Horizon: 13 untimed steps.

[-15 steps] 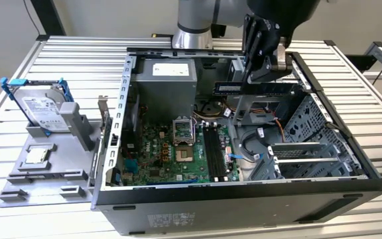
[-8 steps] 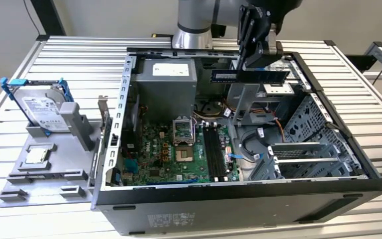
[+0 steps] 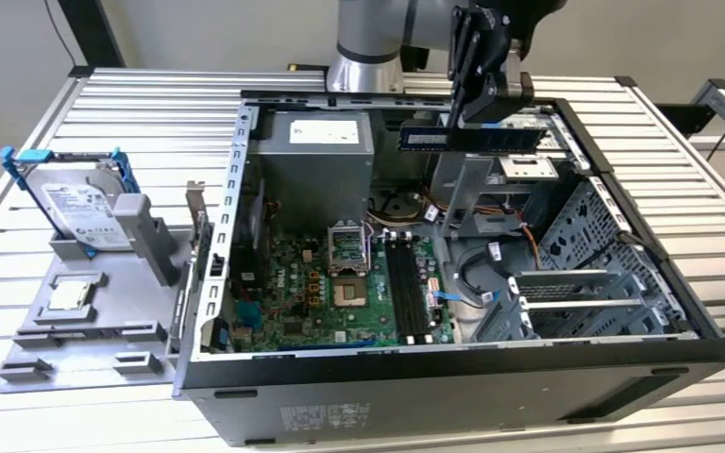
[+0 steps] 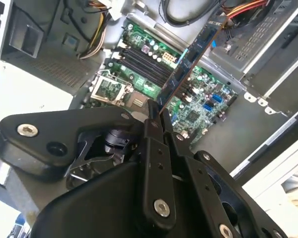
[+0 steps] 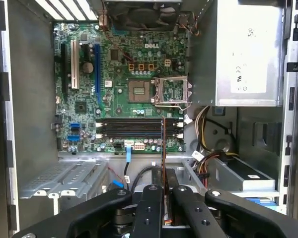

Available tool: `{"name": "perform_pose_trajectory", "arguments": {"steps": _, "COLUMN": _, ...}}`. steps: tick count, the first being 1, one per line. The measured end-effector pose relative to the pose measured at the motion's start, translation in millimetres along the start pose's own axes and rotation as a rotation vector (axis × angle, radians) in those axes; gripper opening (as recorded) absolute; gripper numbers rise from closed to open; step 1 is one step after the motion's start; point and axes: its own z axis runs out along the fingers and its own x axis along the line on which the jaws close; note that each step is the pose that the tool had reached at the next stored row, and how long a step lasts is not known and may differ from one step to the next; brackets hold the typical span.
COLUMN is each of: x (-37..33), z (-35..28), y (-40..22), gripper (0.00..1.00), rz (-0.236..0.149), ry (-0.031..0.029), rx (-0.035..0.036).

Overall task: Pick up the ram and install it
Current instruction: 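Insert the ram into the slot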

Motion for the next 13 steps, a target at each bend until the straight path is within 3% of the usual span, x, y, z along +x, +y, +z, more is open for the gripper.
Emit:
{"name": "perform_pose_trajectory", "arguments": {"steps": 3, "x": 0.0, "z": 0.0, "y": 0.0, "gripper": 0.0, "rz": 0.0, "ry": 0.0001, "rx": -0.0018}}
{"name": "perform_pose_trajectory", "arguments": {"steps": 5, "x": 0.0, "z": -0.1, "y": 0.0, "gripper": 0.0, "rz": 0.0, "ry": 0.0003, "rx": -0.0072}}
{"name": "perform_pose_trajectory", "arguments": {"steps": 13, "x": 0.0, "z": 0.0, "y": 0.0, "gripper": 0.0, "rz": 0.0, "ry": 0.0002, "rx": -0.0105}}
